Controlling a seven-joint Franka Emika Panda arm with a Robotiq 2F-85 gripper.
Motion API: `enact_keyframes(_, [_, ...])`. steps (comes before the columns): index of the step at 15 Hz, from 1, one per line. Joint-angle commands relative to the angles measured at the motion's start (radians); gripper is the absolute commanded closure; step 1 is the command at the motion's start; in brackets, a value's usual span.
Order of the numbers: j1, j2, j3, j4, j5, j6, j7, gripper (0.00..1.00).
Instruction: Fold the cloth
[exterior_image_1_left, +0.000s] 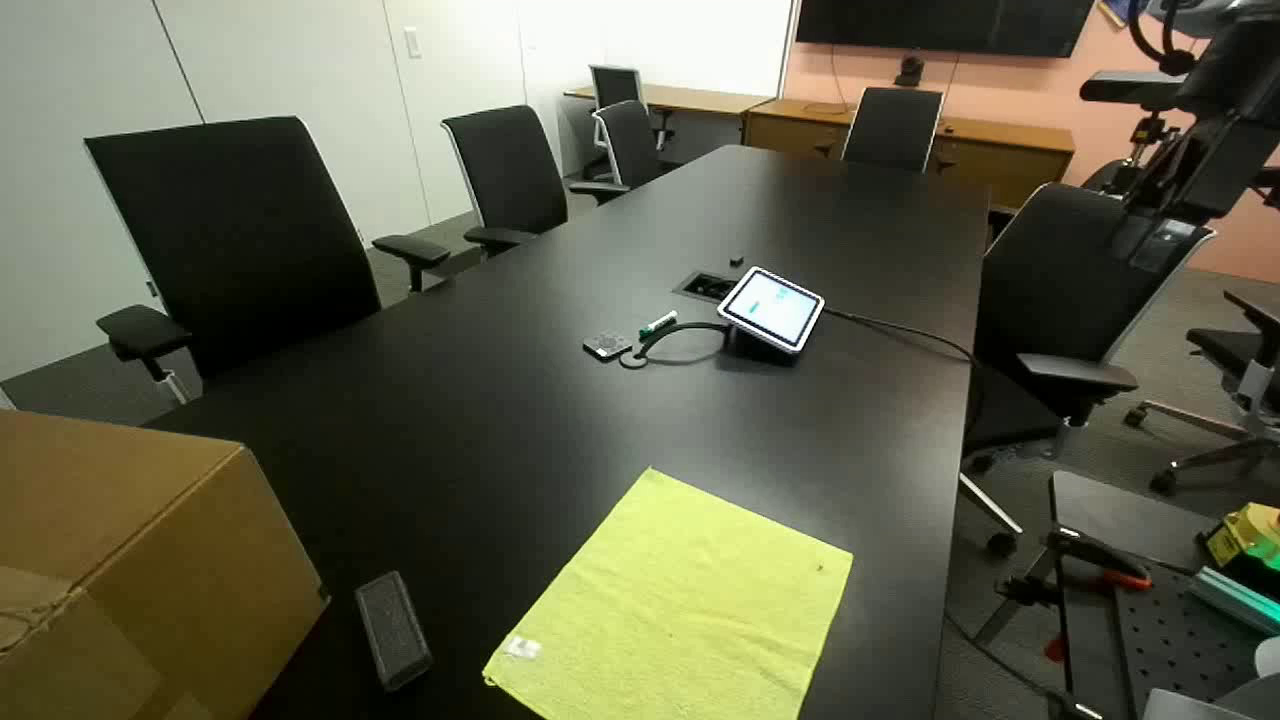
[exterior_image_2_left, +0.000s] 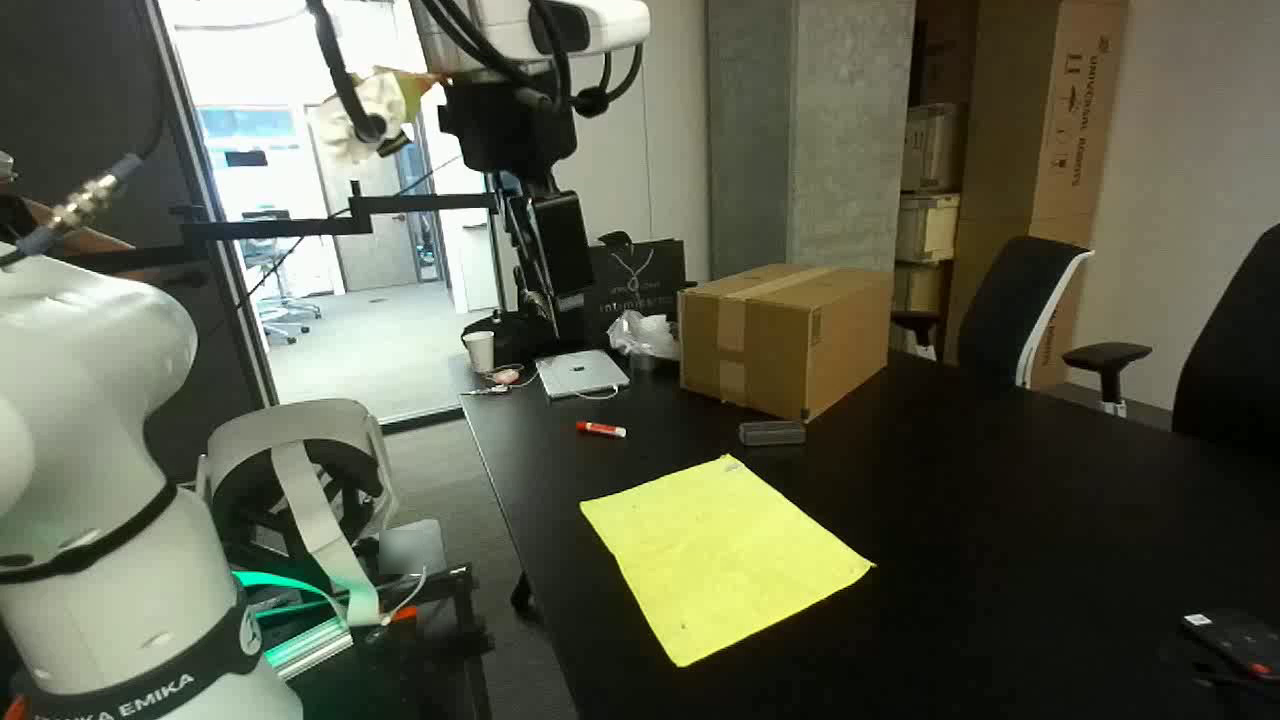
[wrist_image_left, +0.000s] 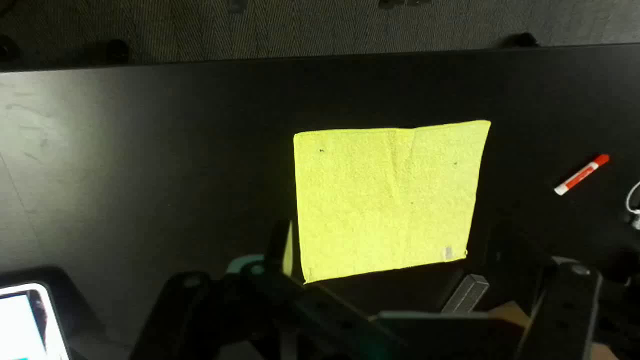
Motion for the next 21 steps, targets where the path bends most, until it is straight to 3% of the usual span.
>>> enact_keyframes(1, [-0.017,0.003,0.013,0.008,0.012,-0.003,-0.011,0.00])
enact_keyframes(7, [-0.017,0.001,0.013,0.020,0.012,-0.003,-0.011,0.00])
enact_keyframes(12, [0.018,0.124,0.039,0.045,0.016,0.056,-0.014,0.00])
enact_keyframes(17, [0.074,0.319,0.111,0.043,0.063,0.291,0.030,0.00])
enact_keyframes(21, [0.118,0.499,0.152,0.057,0.170,0.479,0.077,0.00])
